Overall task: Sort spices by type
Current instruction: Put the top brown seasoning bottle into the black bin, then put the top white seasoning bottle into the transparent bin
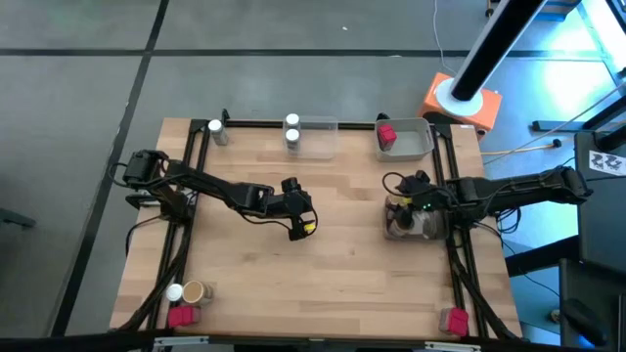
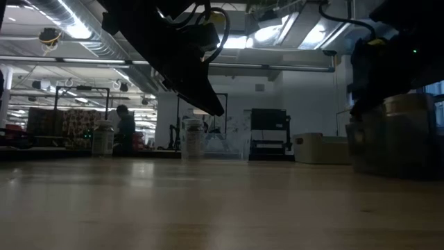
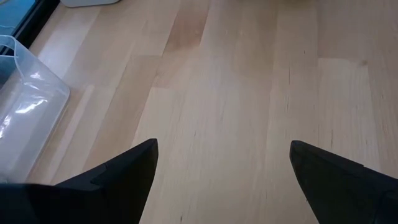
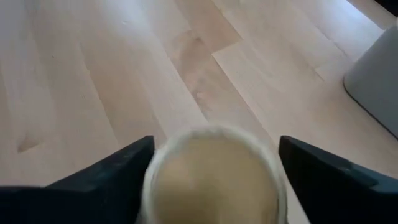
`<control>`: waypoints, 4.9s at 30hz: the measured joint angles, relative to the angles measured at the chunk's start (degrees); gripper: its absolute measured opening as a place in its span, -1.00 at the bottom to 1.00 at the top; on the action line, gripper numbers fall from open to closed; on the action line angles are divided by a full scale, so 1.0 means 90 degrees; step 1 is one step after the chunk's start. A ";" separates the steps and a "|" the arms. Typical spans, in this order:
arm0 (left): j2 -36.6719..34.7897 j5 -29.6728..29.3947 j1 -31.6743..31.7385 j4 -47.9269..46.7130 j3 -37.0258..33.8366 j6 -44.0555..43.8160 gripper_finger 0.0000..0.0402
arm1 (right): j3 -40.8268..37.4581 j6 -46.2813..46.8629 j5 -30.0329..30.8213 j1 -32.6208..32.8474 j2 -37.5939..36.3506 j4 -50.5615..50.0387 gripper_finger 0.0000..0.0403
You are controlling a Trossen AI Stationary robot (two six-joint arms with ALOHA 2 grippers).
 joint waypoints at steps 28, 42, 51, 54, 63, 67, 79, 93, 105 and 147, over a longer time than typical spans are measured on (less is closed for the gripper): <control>-0.0018 0.0003 -0.0007 -0.0063 0.0005 -0.0368 0.73 | 0.1124 -0.1689 0.0278 0.0002 0.0529 0.1869 0.98; -0.1795 -0.2143 0.0325 -0.2323 0.0102 -0.1347 0.73 | 0.1052 -0.2582 0.0292 0.0002 0.2847 0.3834 0.98; -0.2302 -0.3028 0.2000 -0.3679 0.0101 -0.1833 0.73 | 0.1056 -0.2651 0.0284 0.0002 0.3781 0.4692 0.98; -0.2297 -0.3016 0.2689 -0.3767 0.0102 -0.1787 0.73 | 0.1056 -0.2653 0.0285 0.0002 0.3988 0.4790 0.98; -0.2223 -0.2453 0.4460 -0.3893 0.0100 -0.1489 0.73 | 0.1059 -0.2825 0.0401 -0.0002 0.4221 0.4977 0.98; -0.2131 -0.2208 0.5051 -0.3900 0.0104 -0.1019 0.73 | 0.1059 -0.2841 0.0401 -0.0002 0.4221 0.5022 0.98; -0.1448 -0.2083 0.5989 -0.4119 0.0345 -0.0674 0.73 | 0.1059 -0.2844 0.0401 0.0000 0.4221 0.5079 0.98; -0.0498 -0.2154 0.6481 -0.4075 0.0389 -0.0802 0.73 | 0.1059 -0.2844 0.0371 0.0000 0.4218 0.5067 0.98; -0.0034 -0.2295 0.6496 -0.4085 0.0391 -0.0797 0.73 | 0.1059 -0.2844 0.0345 0.0000 0.4216 0.5060 0.98; -0.0447 -0.0588 0.5707 -0.4034 0.0379 -0.0301 -0.03 | 0.1059 -0.2844 0.0345 0.0000 0.4216 0.5061 0.98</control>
